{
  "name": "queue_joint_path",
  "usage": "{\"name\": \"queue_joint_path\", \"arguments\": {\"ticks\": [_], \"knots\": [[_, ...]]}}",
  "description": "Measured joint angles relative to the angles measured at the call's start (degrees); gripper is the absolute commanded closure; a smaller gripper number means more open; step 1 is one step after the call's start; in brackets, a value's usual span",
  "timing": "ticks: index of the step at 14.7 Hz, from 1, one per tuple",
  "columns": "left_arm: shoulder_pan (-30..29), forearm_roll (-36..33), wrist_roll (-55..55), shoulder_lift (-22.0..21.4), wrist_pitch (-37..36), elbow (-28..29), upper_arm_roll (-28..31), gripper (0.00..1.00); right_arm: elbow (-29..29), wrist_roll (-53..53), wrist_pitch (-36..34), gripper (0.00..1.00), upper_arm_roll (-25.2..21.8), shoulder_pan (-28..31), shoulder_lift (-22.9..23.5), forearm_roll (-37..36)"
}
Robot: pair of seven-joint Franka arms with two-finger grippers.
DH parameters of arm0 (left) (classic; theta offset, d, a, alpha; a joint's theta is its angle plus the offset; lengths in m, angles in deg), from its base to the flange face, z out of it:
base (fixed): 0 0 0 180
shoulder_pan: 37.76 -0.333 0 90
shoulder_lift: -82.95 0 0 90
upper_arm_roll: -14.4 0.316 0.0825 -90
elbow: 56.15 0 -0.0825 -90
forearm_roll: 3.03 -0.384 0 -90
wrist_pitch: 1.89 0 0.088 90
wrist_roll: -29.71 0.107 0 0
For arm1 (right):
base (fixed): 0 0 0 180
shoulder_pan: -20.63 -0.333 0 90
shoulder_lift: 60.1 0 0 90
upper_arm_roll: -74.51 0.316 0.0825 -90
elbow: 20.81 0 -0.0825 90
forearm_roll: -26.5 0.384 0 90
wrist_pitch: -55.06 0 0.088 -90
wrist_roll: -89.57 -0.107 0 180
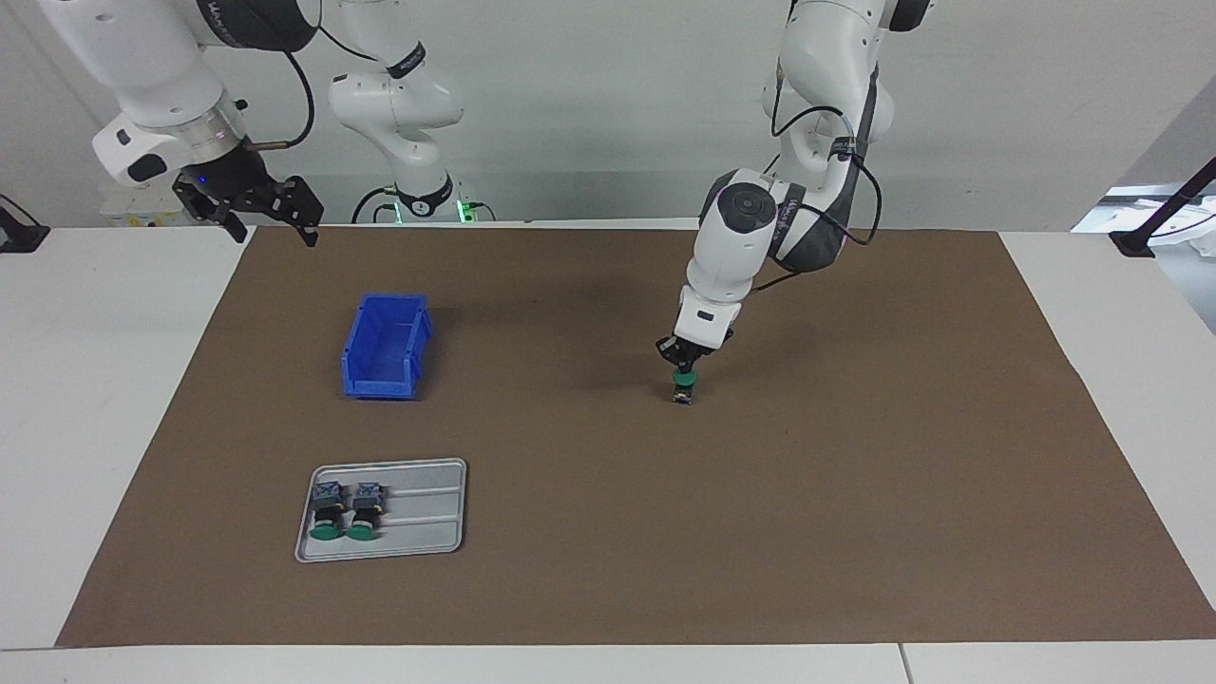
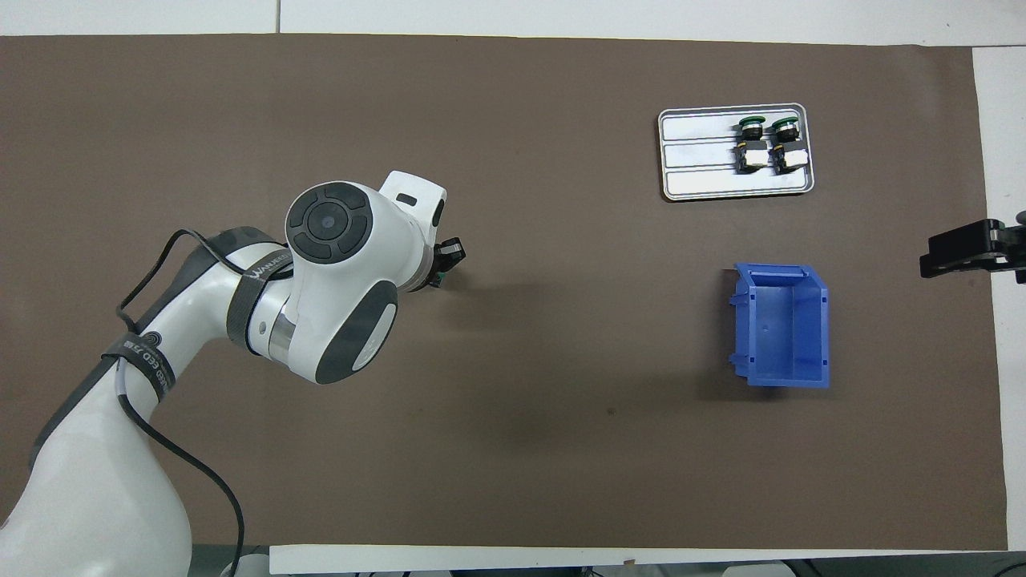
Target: Place and press button with both arms
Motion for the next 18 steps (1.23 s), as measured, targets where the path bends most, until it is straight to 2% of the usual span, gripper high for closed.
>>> {"name": "queue_joint_path", "arguments": {"ticks": [2,4,5,6,7,8,9,12,18], "knots": [[-0.5,0.0,0.1,-0.4,-0.8,-1.1,0.4,0.80,0.0,0.0,0.0,0.02,0.0,0.0,0.0,0.0],[-2.0,0.0,1.4,-0.9,-5.4,-4.1,0.8,0.75,0.0,0.0,0.0,0.02,0.0,0.0,0.0,0.0],[-2.7,0.0,1.9,-1.4,-8.0,-5.7,0.9,0.62,0.0,0.0,0.0,0.02,0.0,0.0,0.0,0.0],[-3.2,0.0,2.1,-1.9,-9.8,-6.9,1.0,0.39,0.0,0.0,0.0,0.02,0.0,0.0,0.0,0.0],[-3.5,0.0,2.2,-2.5,-10.9,-7.6,1.2,0.24,0.0,0.0,0.0,0.02,0.0,0.0,0.0,0.0],[-4.2,0.0,2.2,-3.2,-11.7,-7.8,1.3,0.03,0.0,0.0,0.0,0.02,0.0,0.0,0.0,0.0],[-5.2,0.0,2.6,-3.9,-12.4,-7.9,1.5,0.00,0.0,0.0,0.0,0.02,0.0,0.0,0.0,0.0],[-9.6,-0.1,7.6,-6.0,-16.1,-8.0,1.9,0.00,0.0,0.0,0.0,0.02,0.0,0.0,0.0,0.0],[-23.2,-0.1,24.0,-10.0,-21.3,-8.0,2.5,0.00,0.0,0.0,0.0,0.02,0.0,0.0,0.0,0.0]]}}
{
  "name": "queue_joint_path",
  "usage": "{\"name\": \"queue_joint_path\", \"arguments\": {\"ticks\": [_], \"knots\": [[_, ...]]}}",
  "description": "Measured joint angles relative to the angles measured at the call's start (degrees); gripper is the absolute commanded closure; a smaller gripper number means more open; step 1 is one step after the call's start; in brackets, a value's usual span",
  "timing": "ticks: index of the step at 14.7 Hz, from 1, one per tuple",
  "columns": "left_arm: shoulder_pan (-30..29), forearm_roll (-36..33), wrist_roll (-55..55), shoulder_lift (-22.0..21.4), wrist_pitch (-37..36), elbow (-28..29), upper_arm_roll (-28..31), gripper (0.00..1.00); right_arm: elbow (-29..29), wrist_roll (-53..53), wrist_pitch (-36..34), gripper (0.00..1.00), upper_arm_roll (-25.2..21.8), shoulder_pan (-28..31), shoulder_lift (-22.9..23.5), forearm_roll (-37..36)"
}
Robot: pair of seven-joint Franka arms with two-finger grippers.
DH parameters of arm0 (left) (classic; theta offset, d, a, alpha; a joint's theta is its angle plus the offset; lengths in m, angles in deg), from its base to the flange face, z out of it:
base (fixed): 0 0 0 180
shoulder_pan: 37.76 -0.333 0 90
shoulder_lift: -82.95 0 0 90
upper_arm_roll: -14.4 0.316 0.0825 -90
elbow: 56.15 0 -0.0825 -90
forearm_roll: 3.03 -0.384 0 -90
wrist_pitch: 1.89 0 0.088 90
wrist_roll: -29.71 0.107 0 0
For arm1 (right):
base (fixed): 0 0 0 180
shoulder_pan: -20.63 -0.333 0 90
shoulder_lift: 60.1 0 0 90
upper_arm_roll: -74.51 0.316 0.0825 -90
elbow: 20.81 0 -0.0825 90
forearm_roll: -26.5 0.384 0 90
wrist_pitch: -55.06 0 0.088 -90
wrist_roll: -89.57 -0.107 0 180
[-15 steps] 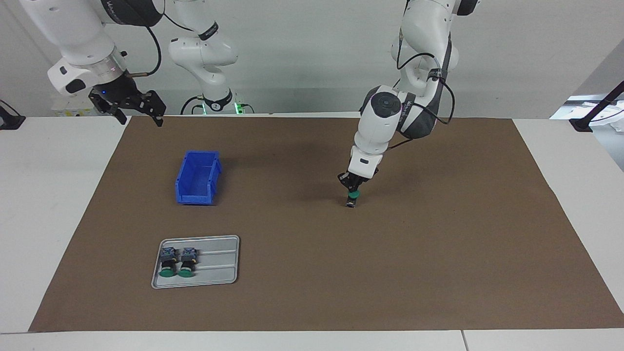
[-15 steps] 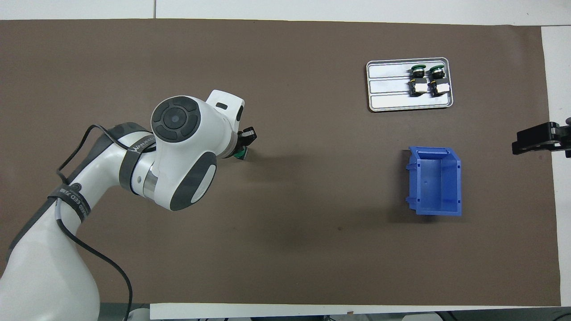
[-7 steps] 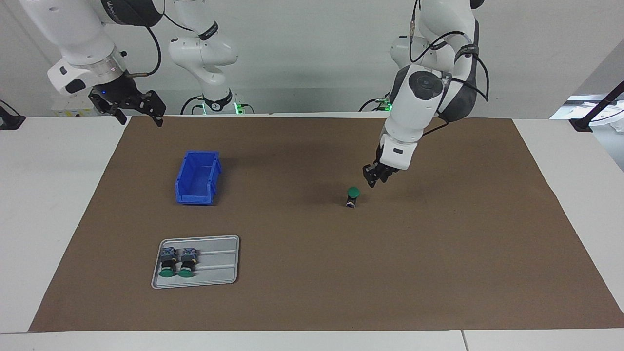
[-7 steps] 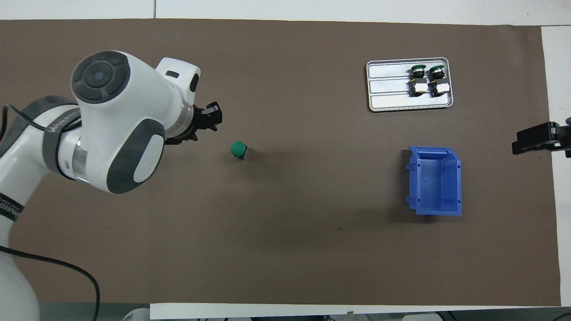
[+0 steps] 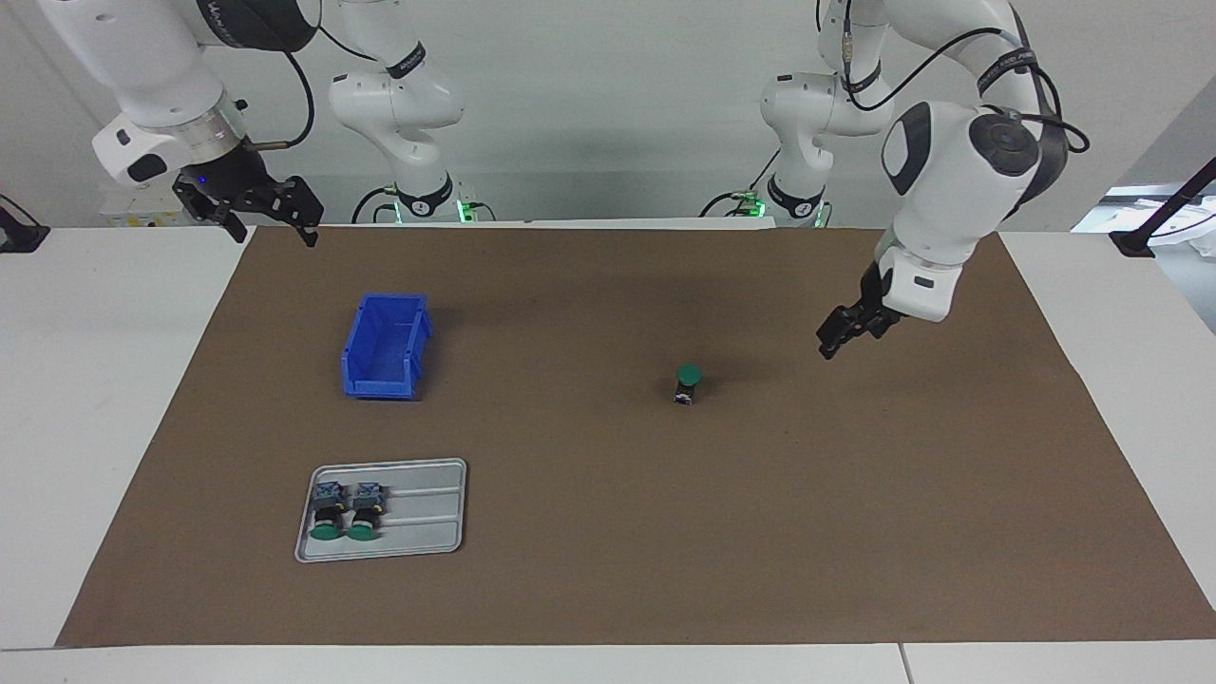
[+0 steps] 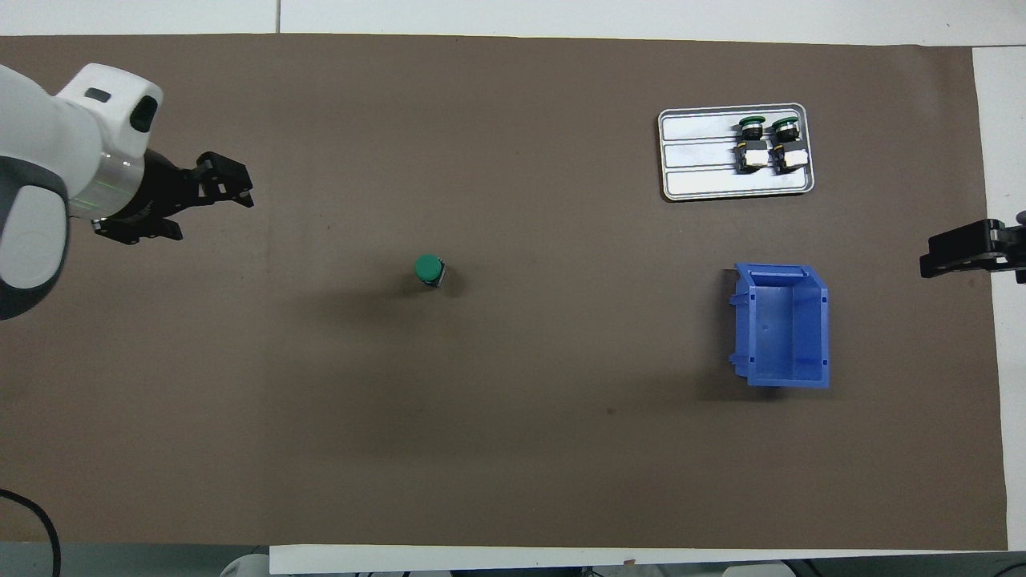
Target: Place and press button with both arms
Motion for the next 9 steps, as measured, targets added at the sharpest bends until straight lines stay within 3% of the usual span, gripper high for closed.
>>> {"name": "queue_joint_path", "arguments": {"ticks": [4,9], "knots": [[-6.4,-1.8,11.8,-1.9,-5.8,-0.5,0.1,0.00,0.0,0.0,0.0,0.02,0.0,0.0,0.0,0.0],[-7.8,-2.8,15.2,-5.7,-15.5,-2.2,0.1,0.00,0.0,0.0,0.0,0.02,0.0,0.0,0.0,0.0]]}}
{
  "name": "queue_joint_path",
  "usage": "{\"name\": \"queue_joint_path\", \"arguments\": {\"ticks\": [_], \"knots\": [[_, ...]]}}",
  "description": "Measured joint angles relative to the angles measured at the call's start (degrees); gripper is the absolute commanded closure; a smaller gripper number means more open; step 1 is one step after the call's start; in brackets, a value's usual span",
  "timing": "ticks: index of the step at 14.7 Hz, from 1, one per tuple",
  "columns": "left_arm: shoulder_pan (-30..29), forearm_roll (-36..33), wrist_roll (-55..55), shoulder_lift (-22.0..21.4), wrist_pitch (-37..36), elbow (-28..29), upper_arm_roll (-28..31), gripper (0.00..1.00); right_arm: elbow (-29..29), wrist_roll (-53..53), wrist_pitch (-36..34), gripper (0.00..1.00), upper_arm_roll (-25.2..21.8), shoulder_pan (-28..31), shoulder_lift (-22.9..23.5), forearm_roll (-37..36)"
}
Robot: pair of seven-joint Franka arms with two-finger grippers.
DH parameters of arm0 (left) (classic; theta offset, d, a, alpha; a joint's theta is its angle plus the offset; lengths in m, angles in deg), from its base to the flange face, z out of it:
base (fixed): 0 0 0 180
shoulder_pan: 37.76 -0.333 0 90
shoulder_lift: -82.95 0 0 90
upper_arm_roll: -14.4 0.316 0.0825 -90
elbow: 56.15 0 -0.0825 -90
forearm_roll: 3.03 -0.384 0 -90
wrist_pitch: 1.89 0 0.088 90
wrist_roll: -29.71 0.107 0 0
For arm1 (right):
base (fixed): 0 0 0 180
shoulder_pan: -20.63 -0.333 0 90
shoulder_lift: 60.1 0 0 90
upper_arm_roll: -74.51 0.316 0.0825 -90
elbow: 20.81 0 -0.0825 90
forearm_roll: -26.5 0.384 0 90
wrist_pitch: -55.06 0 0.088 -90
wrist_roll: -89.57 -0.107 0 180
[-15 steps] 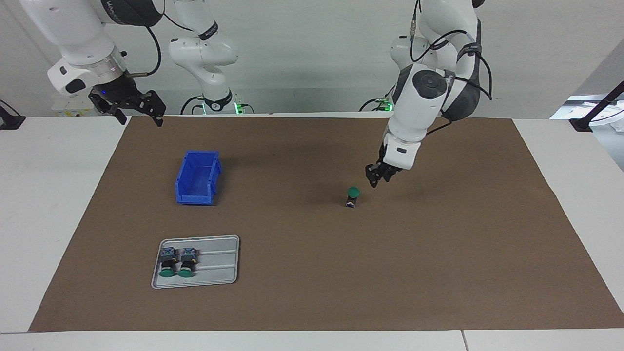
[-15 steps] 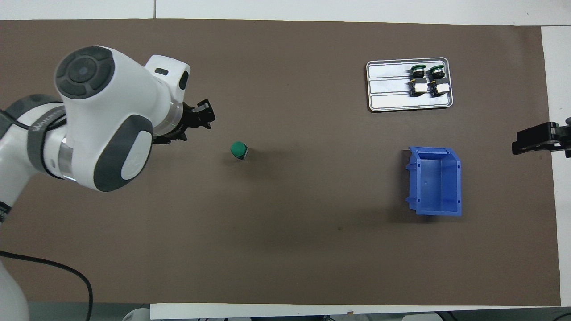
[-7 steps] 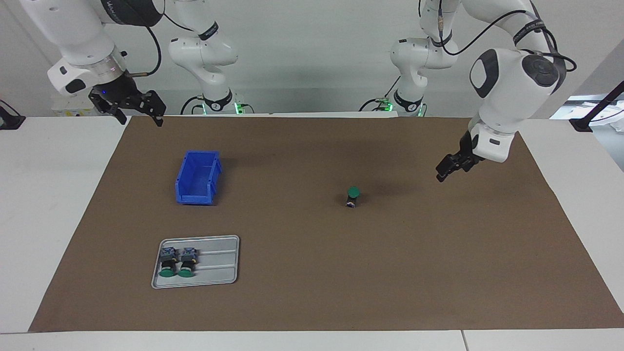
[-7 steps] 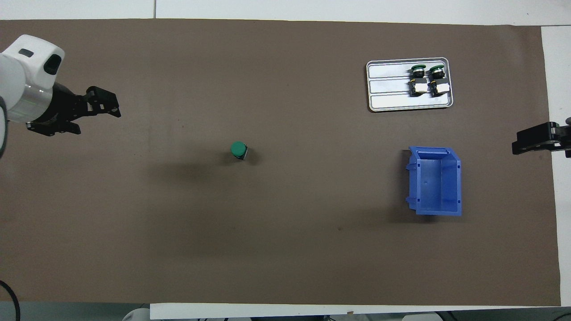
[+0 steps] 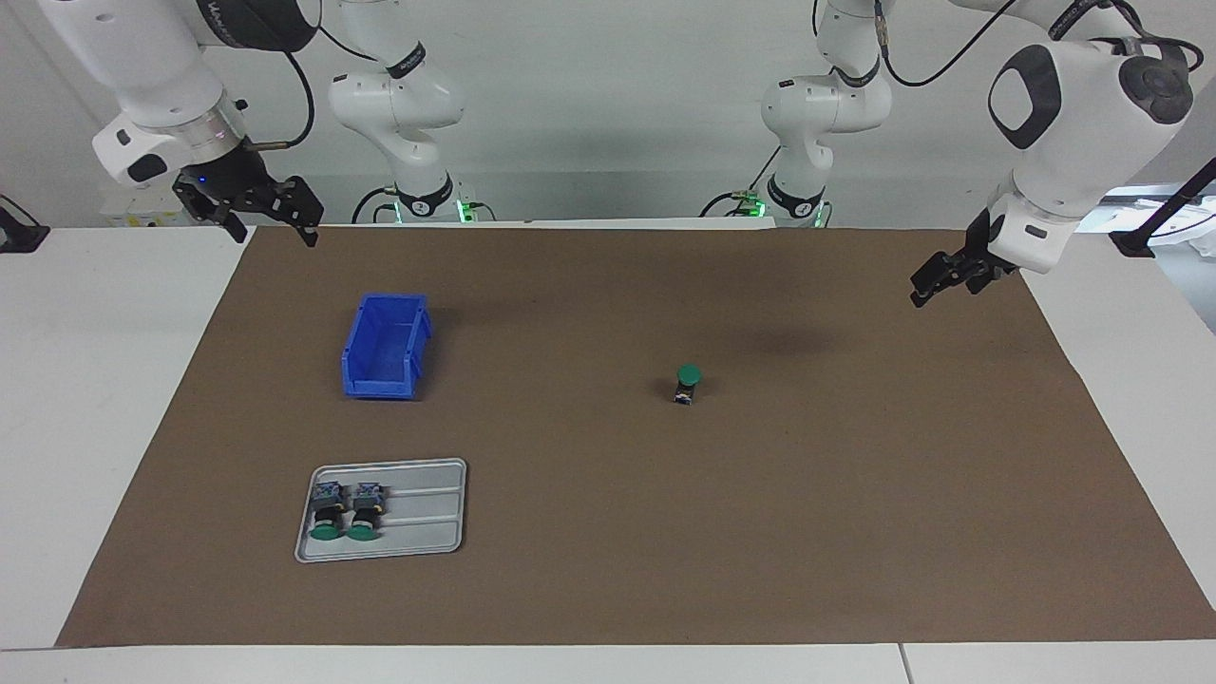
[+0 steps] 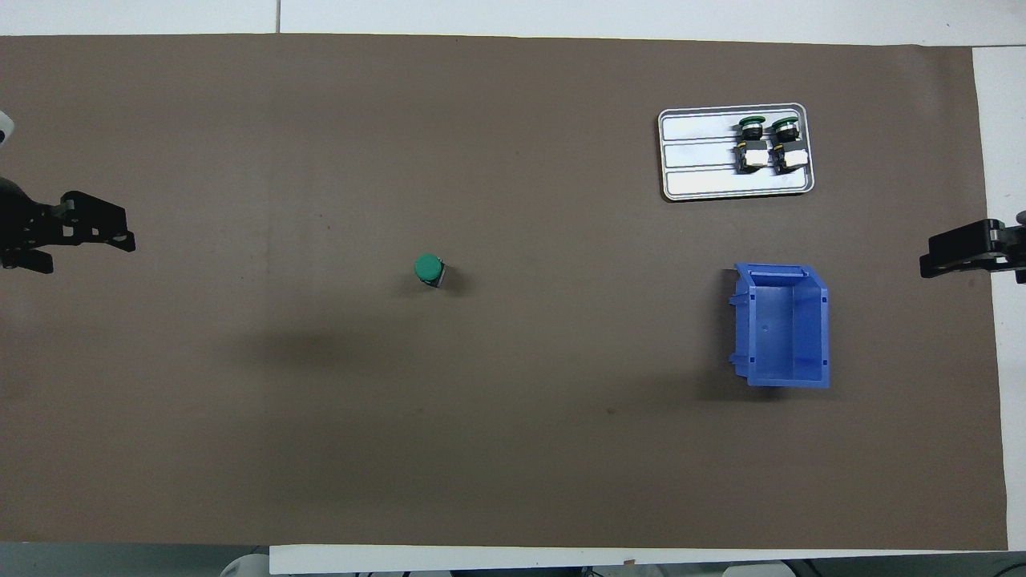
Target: Place and press button with both arms
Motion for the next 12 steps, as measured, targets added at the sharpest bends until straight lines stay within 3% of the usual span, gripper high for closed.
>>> {"name": "queue_joint_path", "arguments": {"ticks": [5,12], "knots": [[0.0,-4.3,0.1,-2.5,-5.6,-0.9,-0.4,0.00,0.0,0.0,0.0,0.02,0.0,0.0,0.0,0.0],[-4.2,-4.3,0.7,-1.7,-12.3,-9.4,-2.6,0.00,0.0,0.0,0.0,0.02,0.0,0.0,0.0,0.0]]}}
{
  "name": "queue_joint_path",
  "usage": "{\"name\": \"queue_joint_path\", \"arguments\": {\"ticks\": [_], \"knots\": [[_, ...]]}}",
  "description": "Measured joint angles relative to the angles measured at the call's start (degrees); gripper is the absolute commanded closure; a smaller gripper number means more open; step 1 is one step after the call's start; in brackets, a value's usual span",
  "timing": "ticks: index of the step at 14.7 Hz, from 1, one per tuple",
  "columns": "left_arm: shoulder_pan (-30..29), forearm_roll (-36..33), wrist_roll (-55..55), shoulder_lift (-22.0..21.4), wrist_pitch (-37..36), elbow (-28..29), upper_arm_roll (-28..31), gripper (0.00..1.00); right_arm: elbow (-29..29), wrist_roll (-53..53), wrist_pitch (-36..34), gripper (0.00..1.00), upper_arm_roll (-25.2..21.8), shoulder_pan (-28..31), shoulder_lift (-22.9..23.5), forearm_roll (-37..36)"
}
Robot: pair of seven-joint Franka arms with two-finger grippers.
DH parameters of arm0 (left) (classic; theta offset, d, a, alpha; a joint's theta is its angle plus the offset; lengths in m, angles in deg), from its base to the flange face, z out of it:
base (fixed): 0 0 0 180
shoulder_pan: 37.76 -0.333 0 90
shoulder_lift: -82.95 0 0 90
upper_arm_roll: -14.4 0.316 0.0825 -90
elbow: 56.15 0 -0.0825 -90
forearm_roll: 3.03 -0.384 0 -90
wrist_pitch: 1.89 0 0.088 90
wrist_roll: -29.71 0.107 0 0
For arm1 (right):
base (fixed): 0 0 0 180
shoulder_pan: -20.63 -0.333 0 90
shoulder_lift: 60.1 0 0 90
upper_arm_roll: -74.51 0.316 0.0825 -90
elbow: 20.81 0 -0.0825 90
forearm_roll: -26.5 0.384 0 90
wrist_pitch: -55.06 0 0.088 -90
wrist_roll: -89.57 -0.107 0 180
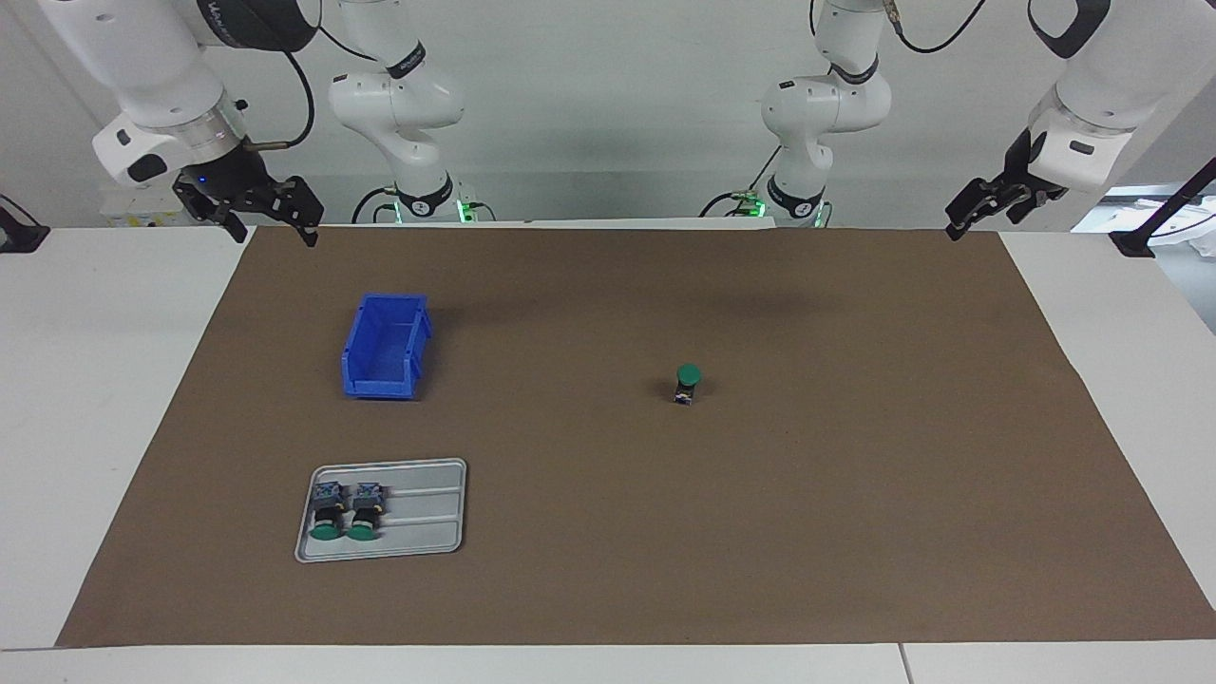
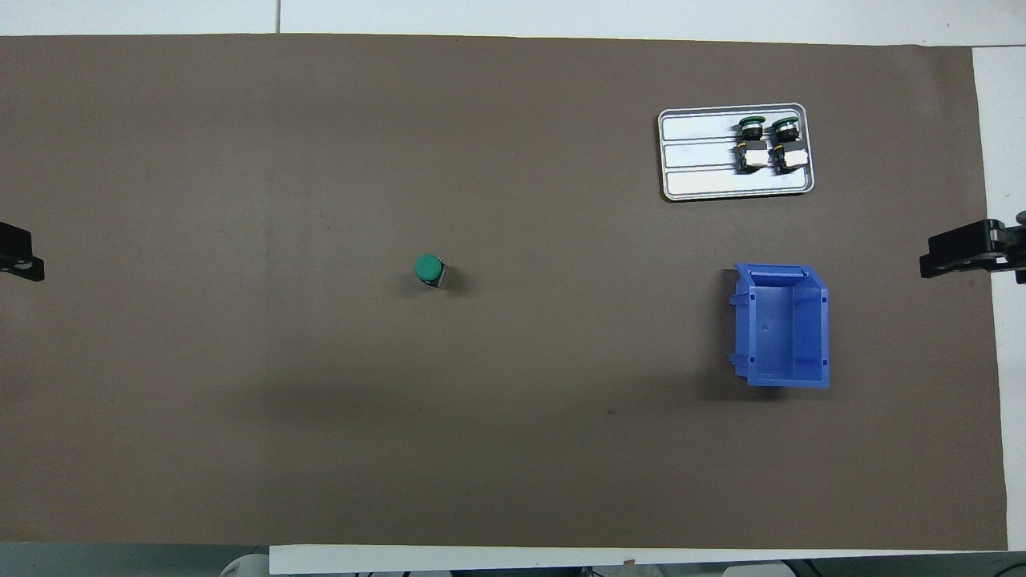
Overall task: Place and press button with both arms
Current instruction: 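Reach the right gripper toward the green button at the table center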
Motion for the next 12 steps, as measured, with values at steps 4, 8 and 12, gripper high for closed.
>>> {"name": "queue_joint_path", "arguments": {"ticks": [4,8,12], "knots": [[-0.3,0.3,0.2,1.3,-0.6,0.0,-1.2,0.00,0.0,0.0,0.0,0.02,0.0,0.0,0.0,0.0],[-0.3,0.3,0.2,1.9,-0.8,0.1,-1.3,0.00,0.0,0.2,-1.1,0.02,0.3,-0.2,0.0,0.1],[-0.3,0.7,0.2,1.9,-0.9,0.1,-1.3,0.00,-0.1,-4.8,1.5,0.02,2.3,-7.4,0.3,5.0]]}}
